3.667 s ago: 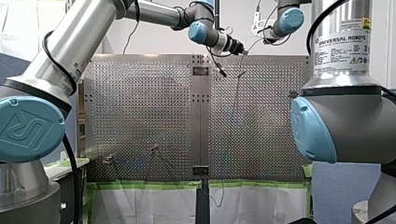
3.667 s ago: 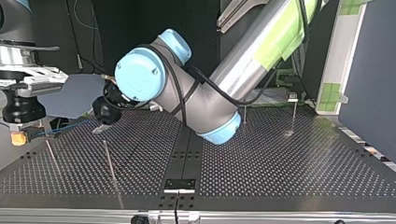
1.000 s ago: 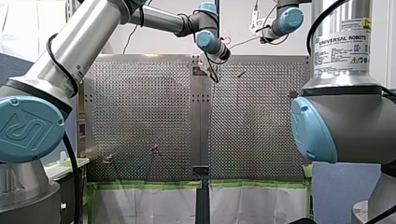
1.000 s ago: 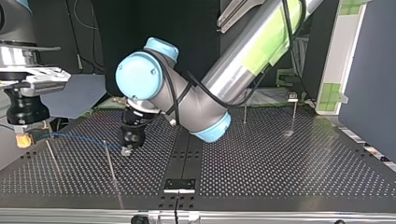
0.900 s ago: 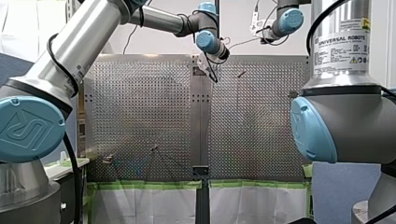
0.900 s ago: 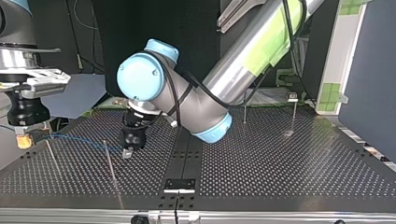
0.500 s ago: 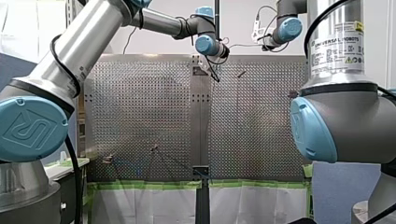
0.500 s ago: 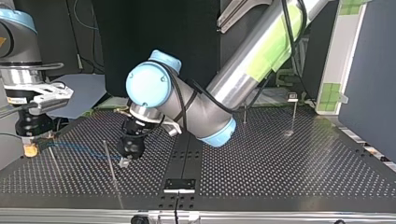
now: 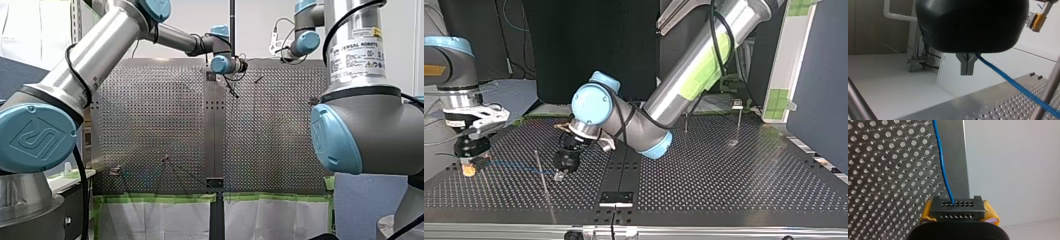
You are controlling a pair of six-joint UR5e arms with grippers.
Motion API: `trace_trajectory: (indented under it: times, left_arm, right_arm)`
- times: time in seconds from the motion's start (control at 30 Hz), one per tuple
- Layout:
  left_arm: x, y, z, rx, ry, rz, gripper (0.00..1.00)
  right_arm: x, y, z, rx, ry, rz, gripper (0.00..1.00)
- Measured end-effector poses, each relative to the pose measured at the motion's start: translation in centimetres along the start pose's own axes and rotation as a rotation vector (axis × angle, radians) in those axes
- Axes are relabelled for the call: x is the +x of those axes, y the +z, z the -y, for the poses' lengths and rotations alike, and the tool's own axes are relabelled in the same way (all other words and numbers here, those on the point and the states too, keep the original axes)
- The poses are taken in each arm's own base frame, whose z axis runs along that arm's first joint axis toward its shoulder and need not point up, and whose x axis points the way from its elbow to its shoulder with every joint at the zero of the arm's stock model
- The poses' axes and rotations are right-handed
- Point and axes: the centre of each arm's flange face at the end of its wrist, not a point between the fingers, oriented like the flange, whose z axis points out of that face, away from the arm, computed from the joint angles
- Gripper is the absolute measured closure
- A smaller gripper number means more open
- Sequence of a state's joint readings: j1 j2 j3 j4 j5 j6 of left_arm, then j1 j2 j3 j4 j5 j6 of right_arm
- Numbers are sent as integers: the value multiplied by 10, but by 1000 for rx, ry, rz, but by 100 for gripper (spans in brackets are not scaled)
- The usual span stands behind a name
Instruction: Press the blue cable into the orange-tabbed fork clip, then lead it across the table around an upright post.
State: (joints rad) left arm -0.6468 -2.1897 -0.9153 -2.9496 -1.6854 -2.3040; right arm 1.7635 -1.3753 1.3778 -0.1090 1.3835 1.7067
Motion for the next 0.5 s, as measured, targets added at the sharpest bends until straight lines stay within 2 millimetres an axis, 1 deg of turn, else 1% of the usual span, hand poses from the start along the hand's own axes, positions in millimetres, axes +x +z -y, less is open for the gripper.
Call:
trace_trajectory:
  times: [0.13,0.23,0.5]
  left_arm:
    - [5,7,-12,13,6,7,100]
    - [12,11,-21,24,11,4,100]
    - [36,16,-45,12,29,-27,100]
  right_arm:
    - [-4,14,-5,-4,1,-9,100]
    - [-13,23,-11,-11,3,-2,100]
    - [-50,42,-32,-35,10,35,100]
